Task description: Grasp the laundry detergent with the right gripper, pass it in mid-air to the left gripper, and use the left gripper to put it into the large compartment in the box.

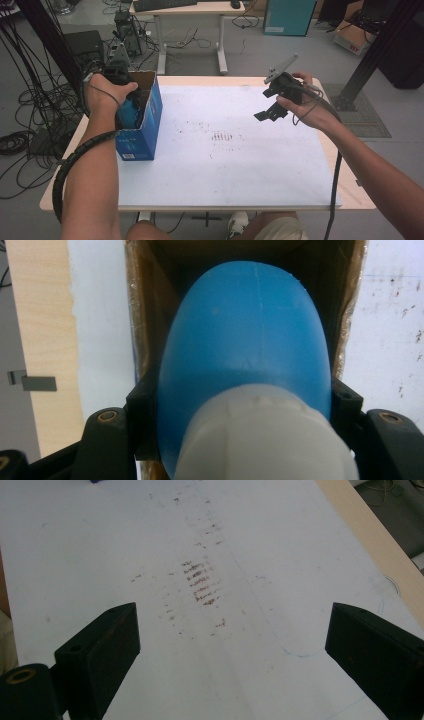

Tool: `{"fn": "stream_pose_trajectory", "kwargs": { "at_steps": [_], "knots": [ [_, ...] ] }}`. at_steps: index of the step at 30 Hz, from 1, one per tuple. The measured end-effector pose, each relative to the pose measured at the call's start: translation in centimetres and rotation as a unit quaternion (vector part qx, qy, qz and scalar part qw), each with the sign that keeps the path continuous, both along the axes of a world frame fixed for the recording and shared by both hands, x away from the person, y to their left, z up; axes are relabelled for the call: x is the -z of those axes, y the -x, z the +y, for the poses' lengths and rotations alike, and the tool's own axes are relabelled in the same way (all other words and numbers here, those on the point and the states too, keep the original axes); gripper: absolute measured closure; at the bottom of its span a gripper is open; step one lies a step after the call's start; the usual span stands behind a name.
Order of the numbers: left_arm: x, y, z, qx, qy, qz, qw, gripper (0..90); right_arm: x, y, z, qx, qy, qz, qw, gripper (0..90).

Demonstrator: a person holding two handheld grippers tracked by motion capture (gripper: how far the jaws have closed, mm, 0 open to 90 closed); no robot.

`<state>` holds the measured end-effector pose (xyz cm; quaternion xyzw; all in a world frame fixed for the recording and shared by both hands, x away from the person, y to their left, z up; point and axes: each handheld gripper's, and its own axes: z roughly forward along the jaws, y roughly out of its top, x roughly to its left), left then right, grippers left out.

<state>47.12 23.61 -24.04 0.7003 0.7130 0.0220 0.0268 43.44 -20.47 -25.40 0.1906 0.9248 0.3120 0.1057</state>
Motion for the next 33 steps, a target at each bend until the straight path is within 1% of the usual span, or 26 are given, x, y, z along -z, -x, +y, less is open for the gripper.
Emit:
{"fn": "stream_pose_trajectory", "kwargs": {
  "at_steps": [1,2,3,4,6,7,8,10,15,17,18,20,22,33],
  "knots": [
    [0.2,-0.1,0.0,0.001,0.003,0.006,1.0,37.2,0.0,0.0,0.0,0.0,-0.001,0.0,1.0,7.2],
    [0.4,-0.1,0.0,-0.001,0.005,0.005,1.0,37.2,0.1,0.0,0.0,0.0,-0.002,0.002,1.0,7.2],
    [0.7,-0.1,-0.1,-0.002,0.002,0.0,1.0,37.2,0.1,0.0,0.0,-0.002,-0.002,0.002,1.0,7.2],
    [0.8,-0.1,-0.1,-0.002,0.004,0.004,1.0,37.2,0.2,0.1,0.0,-0.001,-0.004,0.002,1.0,7.2],
    [1.3,-0.2,-0.2,0.001,0.002,0.003,1.0,37.2,0.3,0.1,0.0,0.0,-0.005,0.003,1.0,7.2],
    [1.5,-0.2,-0.2,0.003,0.002,0.003,1.0,37.2,0.3,0.1,0.0,-0.001,0.0,0.005,1.0,7.2],
    [1.7,-0.2,-0.2,0.002,0.003,0.002,1.0,37.2,0.4,0.1,0.0,0.001,-0.003,0.004,1.0,7.2],
    [2.2,-0.2,-0.2,0.005,0.007,0.01,0.9999,37.2,0.4,0.0,-0.2,-0.001,0.0,0.004,1.0,7.2],
    [3.1,-0.3,-0.5,0.011,0.0,0.016,0.9998,37.2,0.5,0.0,-0.4,0.003,-0.001,0.005,1.0,7.2],
    [3.4,-0.2,-0.4,0.01,0.001,0.017,0.9998,37.1,0.6,0.0,-0.5,0.007,-0.002,0.005,1.0,7.2],
    [3.4,-0.2,-0.4,0.01,0.002,0.014,0.9998,37.1,0.6,0.0,-0.6,0.004,0.0,0.005,1.0,7.2],
    [3.4,-0.1,-0.2,0.008,0.005,0.014,0.9999,37.1,0.6,0.0,-0.7,0.008,0.001,0.007,0.9999,7.2],
    [3.4,-0.1,-0.2,0.008,0.005,0.013,0.9999,37.1,0.6,0.0,-0.7,0.009,-0.002,0.006,0.9999,7.2],
    [3.5,0.2,-0.1,0.01,0.006,0.008,0.9999,37.0,0.4,-0.1,-1.0,0.012,0.002,0.001,0.9999,7.2]
  ]
}}
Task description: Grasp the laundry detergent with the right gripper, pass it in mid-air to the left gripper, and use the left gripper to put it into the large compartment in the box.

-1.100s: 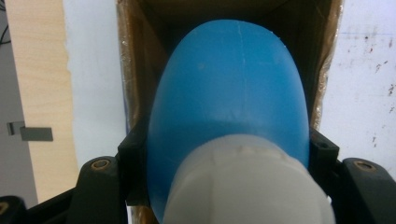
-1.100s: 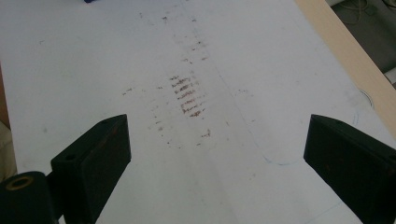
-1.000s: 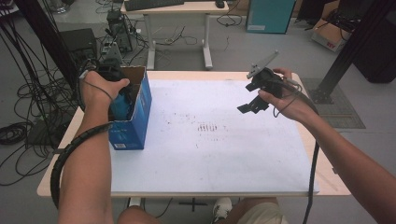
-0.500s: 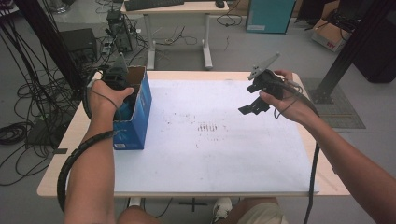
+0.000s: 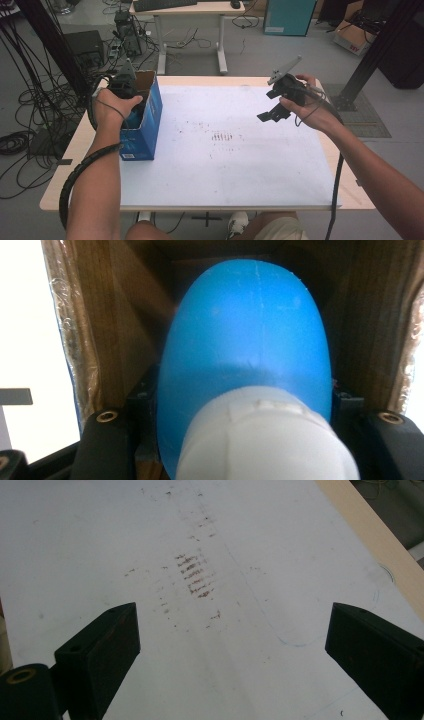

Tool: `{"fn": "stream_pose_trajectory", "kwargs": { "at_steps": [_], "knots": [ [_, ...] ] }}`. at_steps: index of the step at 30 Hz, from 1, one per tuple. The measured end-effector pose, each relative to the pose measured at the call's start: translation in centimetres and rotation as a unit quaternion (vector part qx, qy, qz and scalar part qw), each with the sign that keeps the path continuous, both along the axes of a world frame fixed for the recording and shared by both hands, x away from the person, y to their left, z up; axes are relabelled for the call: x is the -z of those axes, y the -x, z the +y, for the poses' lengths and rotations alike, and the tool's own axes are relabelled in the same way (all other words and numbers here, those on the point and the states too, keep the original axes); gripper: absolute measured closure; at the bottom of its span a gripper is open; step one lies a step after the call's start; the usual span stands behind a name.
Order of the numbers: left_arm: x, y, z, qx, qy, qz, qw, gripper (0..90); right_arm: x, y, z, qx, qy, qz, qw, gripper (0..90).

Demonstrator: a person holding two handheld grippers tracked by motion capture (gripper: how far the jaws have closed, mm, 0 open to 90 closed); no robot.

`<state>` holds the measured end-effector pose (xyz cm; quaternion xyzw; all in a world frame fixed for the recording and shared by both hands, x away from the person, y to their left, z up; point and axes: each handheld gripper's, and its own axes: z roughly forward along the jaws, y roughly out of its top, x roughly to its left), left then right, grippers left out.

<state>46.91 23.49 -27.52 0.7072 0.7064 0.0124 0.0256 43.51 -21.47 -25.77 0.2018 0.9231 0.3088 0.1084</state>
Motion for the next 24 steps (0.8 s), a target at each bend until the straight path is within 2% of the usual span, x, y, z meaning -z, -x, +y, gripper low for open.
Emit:
{"fn": "stream_pose_trajectory", "kwargs": {
  "at_steps": [24],
  "knots": [
    [0.0,-0.1,-0.1,0.0,-0.002,0.0,1.0,37.0,-0.6,-0.1,-1.3,0.012,0.005,-0.006,0.9999,7.2]
  ]
}}
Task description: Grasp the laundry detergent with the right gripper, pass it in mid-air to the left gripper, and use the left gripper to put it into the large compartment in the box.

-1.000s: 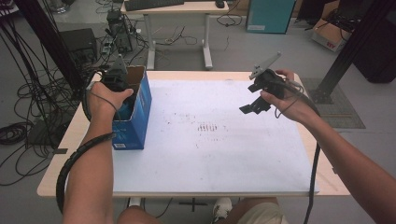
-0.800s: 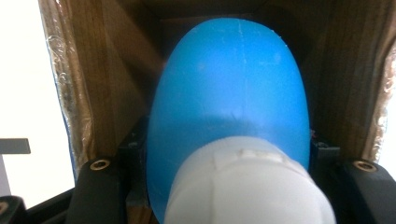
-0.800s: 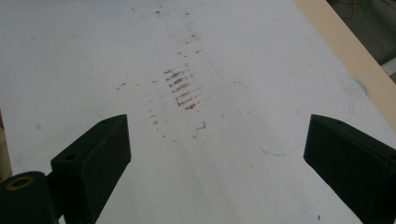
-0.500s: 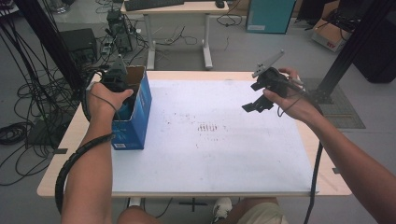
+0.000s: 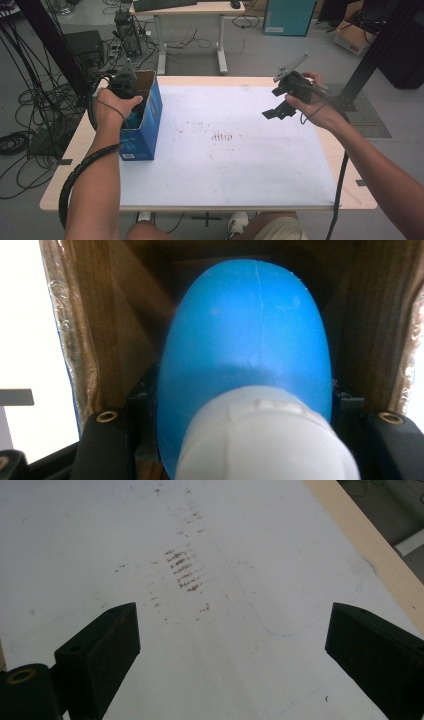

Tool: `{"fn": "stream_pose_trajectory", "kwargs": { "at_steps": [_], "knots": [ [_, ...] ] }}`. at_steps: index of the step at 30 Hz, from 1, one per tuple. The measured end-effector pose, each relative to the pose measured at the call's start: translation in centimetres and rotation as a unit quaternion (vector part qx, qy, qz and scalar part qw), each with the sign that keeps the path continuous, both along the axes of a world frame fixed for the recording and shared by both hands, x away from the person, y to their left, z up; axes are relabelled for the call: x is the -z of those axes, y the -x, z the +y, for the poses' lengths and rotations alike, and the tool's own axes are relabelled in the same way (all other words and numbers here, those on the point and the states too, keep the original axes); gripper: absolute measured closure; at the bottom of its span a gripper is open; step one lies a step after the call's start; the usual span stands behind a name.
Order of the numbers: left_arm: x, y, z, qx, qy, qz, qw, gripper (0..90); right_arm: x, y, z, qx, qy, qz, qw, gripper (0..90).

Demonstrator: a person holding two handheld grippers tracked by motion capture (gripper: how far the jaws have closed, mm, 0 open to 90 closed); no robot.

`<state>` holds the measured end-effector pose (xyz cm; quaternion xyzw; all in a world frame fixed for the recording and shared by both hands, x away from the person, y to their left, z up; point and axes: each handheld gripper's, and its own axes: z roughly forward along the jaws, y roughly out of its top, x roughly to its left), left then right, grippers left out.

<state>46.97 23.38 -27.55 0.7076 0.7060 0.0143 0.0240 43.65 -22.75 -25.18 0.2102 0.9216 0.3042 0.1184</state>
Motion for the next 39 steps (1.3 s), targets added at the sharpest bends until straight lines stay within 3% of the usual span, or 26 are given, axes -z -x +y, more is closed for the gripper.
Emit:
{"fn": "stream_pose_trajectory", "kwargs": {
  "at_steps": [39],
  "knots": [
    [0.03,0.04,0.07,0.002,-0.001,-0.002,1.0,37.0,-0.24,-0.11,-0.21,0.006,0.005,-0.002,1.0,7.3]
  ]
}}
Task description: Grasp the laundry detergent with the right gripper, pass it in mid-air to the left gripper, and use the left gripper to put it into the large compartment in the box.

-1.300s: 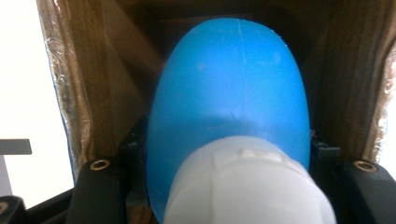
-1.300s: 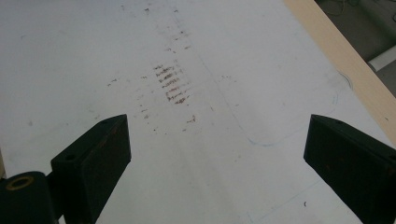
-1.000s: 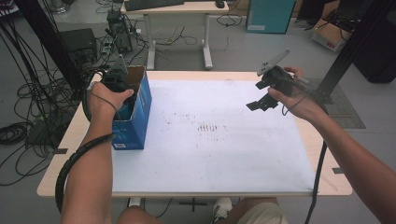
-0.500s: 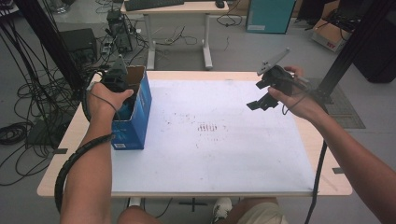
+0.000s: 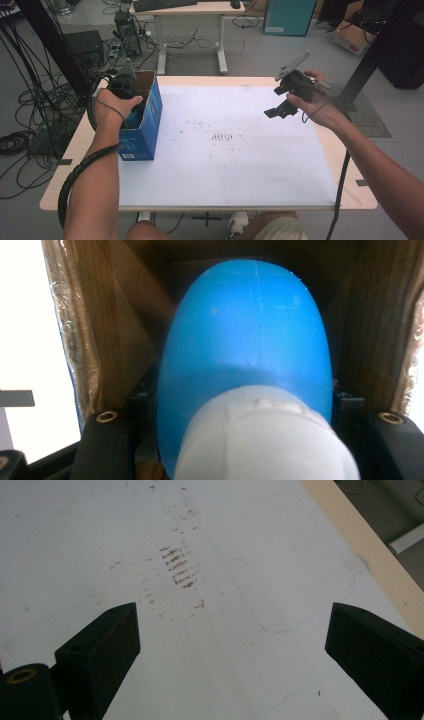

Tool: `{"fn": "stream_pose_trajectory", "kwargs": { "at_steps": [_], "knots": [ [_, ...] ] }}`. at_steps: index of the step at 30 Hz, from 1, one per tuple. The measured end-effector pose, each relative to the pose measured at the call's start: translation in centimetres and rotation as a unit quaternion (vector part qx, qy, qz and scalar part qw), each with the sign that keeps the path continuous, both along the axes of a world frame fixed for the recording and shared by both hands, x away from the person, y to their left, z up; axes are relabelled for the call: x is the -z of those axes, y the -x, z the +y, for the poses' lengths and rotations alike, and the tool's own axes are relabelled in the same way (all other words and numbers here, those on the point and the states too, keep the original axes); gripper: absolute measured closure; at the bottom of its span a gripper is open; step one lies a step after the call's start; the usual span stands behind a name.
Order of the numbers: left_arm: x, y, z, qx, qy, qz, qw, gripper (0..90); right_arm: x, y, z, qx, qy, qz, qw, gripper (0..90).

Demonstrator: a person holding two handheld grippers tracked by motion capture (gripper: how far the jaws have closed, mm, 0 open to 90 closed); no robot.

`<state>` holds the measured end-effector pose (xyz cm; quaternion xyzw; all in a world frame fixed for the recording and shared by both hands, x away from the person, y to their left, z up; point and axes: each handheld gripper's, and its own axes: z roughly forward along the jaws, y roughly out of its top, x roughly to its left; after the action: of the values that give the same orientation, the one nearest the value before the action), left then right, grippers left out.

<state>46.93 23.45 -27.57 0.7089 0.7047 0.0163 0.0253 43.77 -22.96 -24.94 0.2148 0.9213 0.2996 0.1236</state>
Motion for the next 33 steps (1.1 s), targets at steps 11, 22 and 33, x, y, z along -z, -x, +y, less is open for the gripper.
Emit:
{"fn": "stream_pose_trajectory", "kwargs": {
  "at_steps": [11,22,33],
  "knots": [
    [0.0,0.0,-0.04,0.001,-0.002,0.001,1.0,36.9,-0.07,-0.01,-0.06,-0.001,0.002,0.0,1.0,7.3],
    [0.01,-0.02,-0.04,0.002,-0.003,0.001,1.0,36.9,-0.1,-0.04,-0.1,-0.003,0.006,-0.001,1.0,7.3],
    [0.01,-0.03,-0.06,0.003,-0.005,0.002,1.0,36.9,0.0,-0.04,0.08,-0.001,0.009,0.004,1.0,7.3]
  ]
}}
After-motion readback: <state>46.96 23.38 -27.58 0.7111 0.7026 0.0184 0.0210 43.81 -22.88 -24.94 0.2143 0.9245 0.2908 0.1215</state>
